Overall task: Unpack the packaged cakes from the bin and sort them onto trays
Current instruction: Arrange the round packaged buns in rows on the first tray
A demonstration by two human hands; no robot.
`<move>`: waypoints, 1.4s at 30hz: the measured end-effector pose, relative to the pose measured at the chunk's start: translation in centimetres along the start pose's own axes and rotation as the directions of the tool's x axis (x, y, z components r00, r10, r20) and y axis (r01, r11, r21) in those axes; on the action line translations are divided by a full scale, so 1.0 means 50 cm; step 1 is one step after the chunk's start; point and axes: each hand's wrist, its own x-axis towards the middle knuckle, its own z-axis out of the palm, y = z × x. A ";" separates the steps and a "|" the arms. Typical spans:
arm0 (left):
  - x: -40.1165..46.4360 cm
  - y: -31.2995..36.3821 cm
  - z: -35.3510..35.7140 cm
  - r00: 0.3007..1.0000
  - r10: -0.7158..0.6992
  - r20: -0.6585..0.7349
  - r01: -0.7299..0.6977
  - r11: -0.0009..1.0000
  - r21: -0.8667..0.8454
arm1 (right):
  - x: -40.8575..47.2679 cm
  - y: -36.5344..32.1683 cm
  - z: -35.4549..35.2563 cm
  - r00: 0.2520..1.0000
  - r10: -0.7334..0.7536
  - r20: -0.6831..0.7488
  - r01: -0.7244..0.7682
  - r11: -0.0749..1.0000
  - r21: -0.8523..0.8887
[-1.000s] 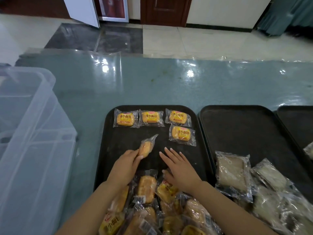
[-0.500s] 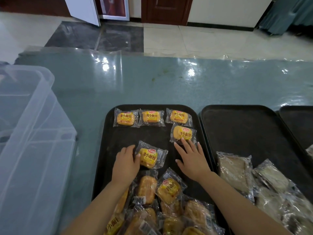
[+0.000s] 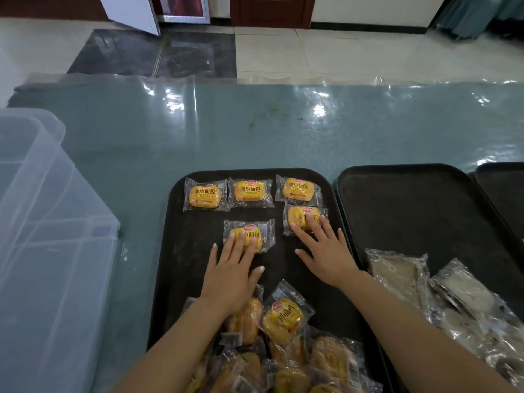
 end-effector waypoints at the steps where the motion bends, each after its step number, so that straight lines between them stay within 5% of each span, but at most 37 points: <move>1: 0.012 0.006 0.002 1.000 -0.013 -0.010 0.013 1.000 0.006 | -0.003 0.003 0.003 1.000 -0.011 0.009 0.011 1.000 -0.015; 17: 0.045 0.040 -0.010 0.995 0.031 -0.091 -0.032 0.999 -0.009 | -0.028 0.005 0.003 0.999 -0.035 0.000 0.035 0.998 -0.049; 23: -0.071 -0.015 -0.013 0.974 0.225 -0.039 -0.228 0.968 -0.108 | -0.101 -0.026 0.026 0.977 -0.192 -0.097 0.195 0.980 0.025; 27: -0.145 -0.063 0.005 0.966 0.250 0.068 -0.241 0.963 -0.119 | -0.155 -0.074 0.041 0.951 -0.310 -0.008 0.308 0.943 0.128; 34: -0.180 -0.067 0.006 0.979 0.107 0.174 -0.104 0.994 -0.026 | -0.202 -0.129 0.058 0.941 -0.314 0.123 0.291 0.941 0.169; 42: -0.171 -0.050 -0.001 0.997 -0.066 0.039 0.066 0.998 0.015 | -0.193 -0.133 0.028 0.927 -0.340 0.156 0.330 0.940 0.086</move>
